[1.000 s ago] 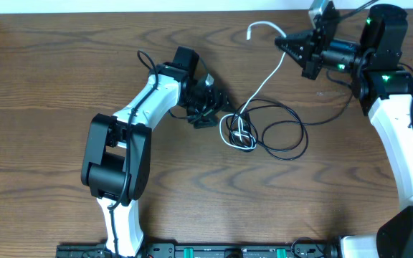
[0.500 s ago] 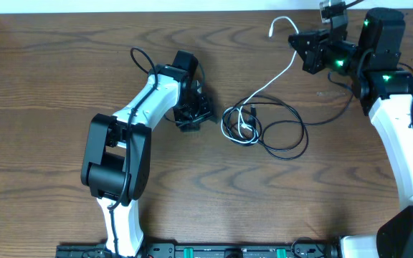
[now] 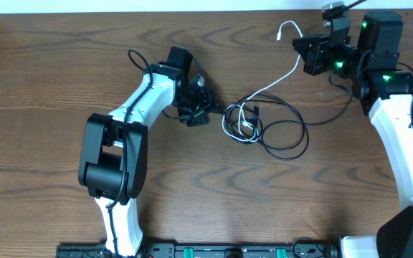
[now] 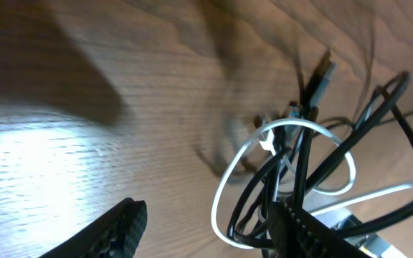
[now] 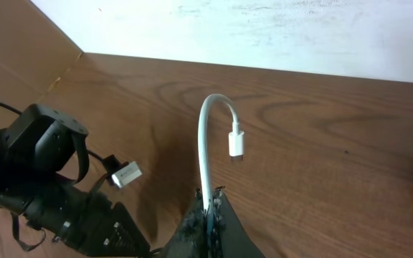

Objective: Untangle cables

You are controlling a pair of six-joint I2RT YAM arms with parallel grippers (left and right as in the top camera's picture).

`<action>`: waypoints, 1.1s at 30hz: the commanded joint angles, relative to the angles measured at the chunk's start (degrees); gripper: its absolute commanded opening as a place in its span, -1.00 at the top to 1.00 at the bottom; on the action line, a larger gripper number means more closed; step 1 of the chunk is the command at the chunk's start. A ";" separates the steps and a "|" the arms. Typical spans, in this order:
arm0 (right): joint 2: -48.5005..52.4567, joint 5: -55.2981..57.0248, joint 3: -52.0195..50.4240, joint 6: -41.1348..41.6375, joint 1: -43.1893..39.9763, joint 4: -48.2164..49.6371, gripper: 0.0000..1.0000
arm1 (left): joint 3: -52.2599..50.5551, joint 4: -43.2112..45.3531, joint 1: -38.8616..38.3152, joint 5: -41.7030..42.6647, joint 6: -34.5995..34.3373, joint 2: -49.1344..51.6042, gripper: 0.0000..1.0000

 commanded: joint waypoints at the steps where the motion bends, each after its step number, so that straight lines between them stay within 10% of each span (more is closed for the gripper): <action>1: -0.61 0.52 0.72 0.15 -0.26 -0.28 0.98 | 0.00 -1.44 -0.98 3.28 6.80 0.52 -0.18; 14: -0.61 0.52 0.72 -1.33 -0.26 -1.33 0.98 | 0.00 -7.39 -0.50 3.28 24.00 0.52 0.10; 33: -0.61 0.55 0.72 -1.97 -0.26 -1.77 0.98 | 0.00 2.99 -7.63 -5.22 14.71 0.52 0.10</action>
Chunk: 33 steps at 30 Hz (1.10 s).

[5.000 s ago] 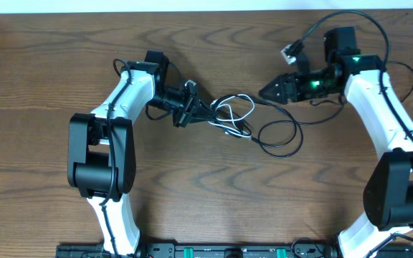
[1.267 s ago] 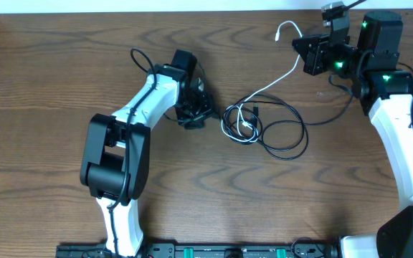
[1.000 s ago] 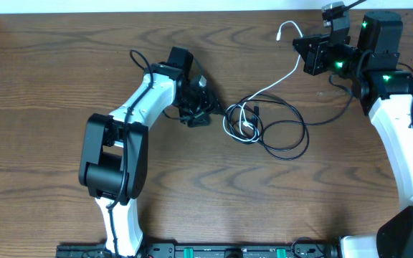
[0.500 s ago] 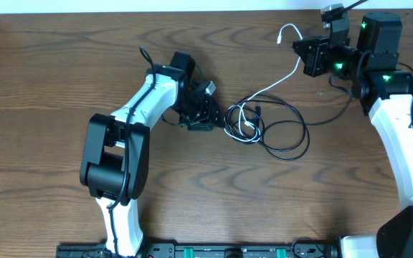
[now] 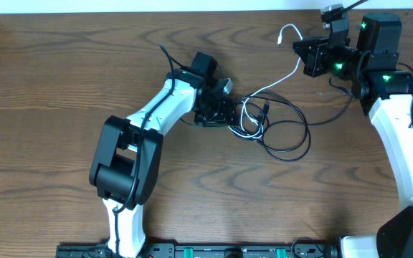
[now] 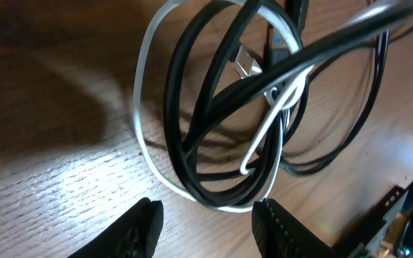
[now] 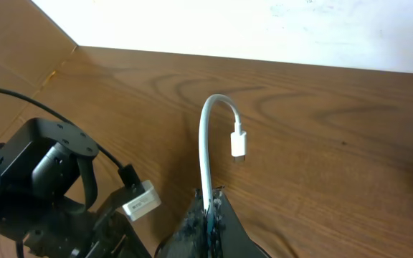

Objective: Untangle cables

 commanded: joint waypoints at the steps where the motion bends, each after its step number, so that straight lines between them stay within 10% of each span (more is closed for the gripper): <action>1: -0.61 0.02 0.72 -1.01 -0.26 -0.02 0.98 | 0.00 0.90 -0.57 -3.34 -2.36 0.55 0.10; 33: -0.61 -0.22 0.72 -1.01 -0.26 -0.22 0.98 | -0.20 7.98 -2.05 -14.95 -4.59 3.10 0.43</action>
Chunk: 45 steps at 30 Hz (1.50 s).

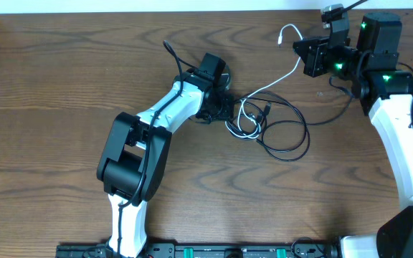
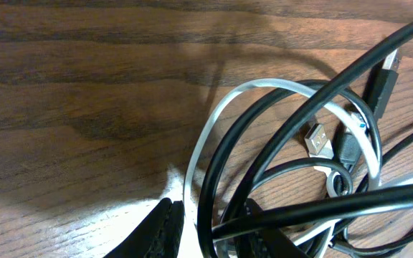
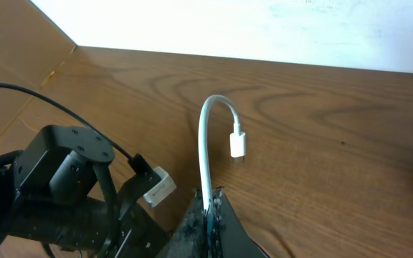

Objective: Untangle cables

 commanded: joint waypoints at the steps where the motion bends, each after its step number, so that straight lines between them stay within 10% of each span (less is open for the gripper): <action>1: -0.61 -0.37 0.72 -1.01 -0.26 -0.22 0.98 | -0.28 0.09 -0.07 -1.44 -0.07 0.52 0.43; 8: -0.61 -0.39 0.72 -1.01 -0.26 -0.44 0.98 | -2.56 3.63 -0.07 -2.32 -0.11 0.59 0.45; 14: -0.61 -0.37 0.72 -1.25 -0.26 -1.05 0.98 | -2.64 3.58 -0.02 -8.90 -3.17 0.61 0.85; 45: -28.98 12.20 0.76 -9.09 -13.27 1.70 0.98 | -2.64 -6.19 7.37 -7.37 -3.06 0.61 0.85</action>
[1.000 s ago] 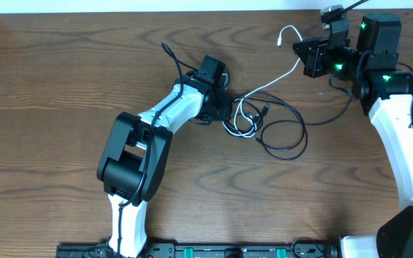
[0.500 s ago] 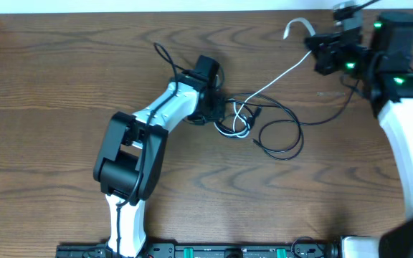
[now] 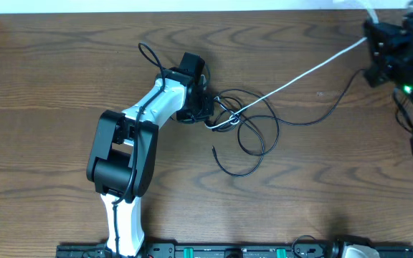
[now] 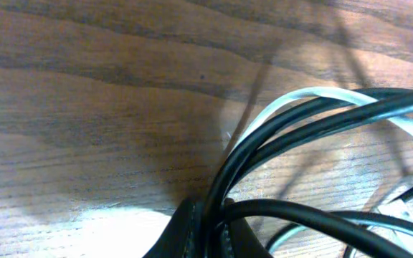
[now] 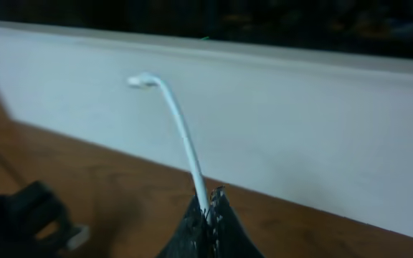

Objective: Untangle cables

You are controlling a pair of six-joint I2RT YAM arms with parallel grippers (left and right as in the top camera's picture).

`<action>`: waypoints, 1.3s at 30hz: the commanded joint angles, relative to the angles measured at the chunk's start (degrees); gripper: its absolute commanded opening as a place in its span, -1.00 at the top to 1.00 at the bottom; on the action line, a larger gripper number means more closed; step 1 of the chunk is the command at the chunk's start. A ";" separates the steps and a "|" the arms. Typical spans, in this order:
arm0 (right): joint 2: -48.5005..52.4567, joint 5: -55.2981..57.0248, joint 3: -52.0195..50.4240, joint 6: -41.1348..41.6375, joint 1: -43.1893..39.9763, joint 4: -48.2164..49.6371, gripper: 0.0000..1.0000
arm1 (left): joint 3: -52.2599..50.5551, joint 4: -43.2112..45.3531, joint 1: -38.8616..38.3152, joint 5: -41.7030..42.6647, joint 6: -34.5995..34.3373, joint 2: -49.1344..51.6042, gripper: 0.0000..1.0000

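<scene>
A white cable [image 3: 300, 77] runs taut from the knot of cables [image 3: 229, 118] at the table's middle up to the far right corner. There my right gripper [image 3: 371, 36] is shut on it; in the right wrist view [image 5: 206, 204] the cable's short end curves up to its plug [image 5: 142, 80]. My left gripper [image 3: 201, 109] sits at the knot's left side, shut on a black cable [image 4: 264, 140] that passes between its jaws [image 4: 210, 215]. A white loop [image 4: 314, 93] lies under the black strands. More black loops [image 3: 262, 147] trail toward the front right.
The wooden table [image 3: 49, 72] is bare on its left half. A white wall [image 5: 300, 122] rises just behind the table's far edge, near my right gripper. One black strand [image 3: 314, 122] runs off toward the right arm's side.
My right gripper has moved up and to the far right corner, and the white cable is now stretched straight. My left gripper has shut on the black cable. The knot has drawn tighter and shifted left.
My left gripper stood open left of the loose pile while the right held the white cable's end. The left then hung open over the loops, then lower with narrowed jaws around them. Now it grips black cable and the white one is pulled taut.
</scene>
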 commanded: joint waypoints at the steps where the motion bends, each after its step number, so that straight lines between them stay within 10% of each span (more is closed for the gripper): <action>1: -5.18 7.56 0.85 -0.90 -3.39 0.31 0.99 | -0.74 -1.46 1.55 -2.36 -0.13 1.03 0.85; 17: -5.60 8.07 0.85 0.81 -10.82 -6.71 0.98 | -0.72 -1.99 11.82 39.54 4.52 1.03 0.85; 26: 8.85 -24.06 0.85 1.07 -8.98 -6.80 0.98 | -0.72 -1.92 8.90 39.91 5.09 1.03 0.85; 39: 25.64 -26.25 0.85 0.98 2.99 -9.16 0.98 | -0.72 -1.73 8.26 39.95 4.15 1.03 0.85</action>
